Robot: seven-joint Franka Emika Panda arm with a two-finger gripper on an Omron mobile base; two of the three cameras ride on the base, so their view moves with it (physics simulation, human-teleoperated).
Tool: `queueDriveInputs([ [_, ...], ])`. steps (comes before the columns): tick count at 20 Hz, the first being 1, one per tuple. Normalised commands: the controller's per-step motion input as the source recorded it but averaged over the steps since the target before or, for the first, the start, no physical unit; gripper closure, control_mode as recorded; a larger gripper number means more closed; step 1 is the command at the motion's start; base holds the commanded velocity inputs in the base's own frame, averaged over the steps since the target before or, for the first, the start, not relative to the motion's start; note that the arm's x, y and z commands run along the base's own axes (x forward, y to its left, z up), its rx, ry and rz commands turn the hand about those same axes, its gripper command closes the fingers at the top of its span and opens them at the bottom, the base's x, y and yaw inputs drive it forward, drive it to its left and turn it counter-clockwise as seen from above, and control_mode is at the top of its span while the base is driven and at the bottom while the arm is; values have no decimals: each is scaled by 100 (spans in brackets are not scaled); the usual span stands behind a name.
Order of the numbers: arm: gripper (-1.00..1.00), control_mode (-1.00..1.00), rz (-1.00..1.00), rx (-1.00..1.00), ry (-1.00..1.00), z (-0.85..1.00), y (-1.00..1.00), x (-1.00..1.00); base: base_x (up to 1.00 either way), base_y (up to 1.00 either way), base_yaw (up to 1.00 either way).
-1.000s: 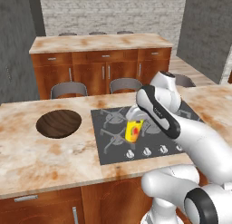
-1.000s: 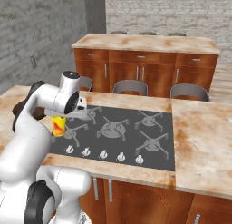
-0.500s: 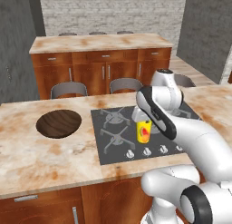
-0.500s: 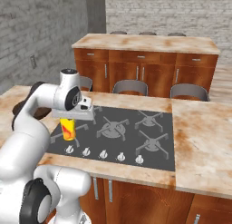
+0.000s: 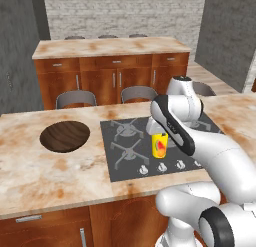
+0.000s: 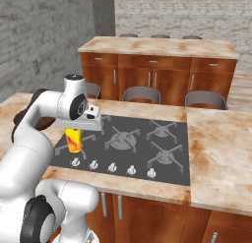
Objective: Pick the cup and bowl from the counter and place them on the counter next to the sink.
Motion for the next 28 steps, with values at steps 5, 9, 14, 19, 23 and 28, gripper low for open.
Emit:
queueDriveInputs([
  [5, 100, 100, 0, 0, 0, 0, 0, 0, 0, 0, 0],
  [9, 100, 100, 0, 0, 0, 0, 0, 0, -27, 0, 0],
  [14, 100, 100, 0, 0, 0, 0, 0, 0, -100, -19, -7],
  [19, 100, 100, 0, 0, 0, 0, 0, 0, 10, -8, -68],
  [23, 100, 100, 0, 0, 0, 0, 0, 0, 0, -2, -97],
  [28, 100, 100, 0, 0, 0, 0, 0, 0, 0, 0, -96],
])
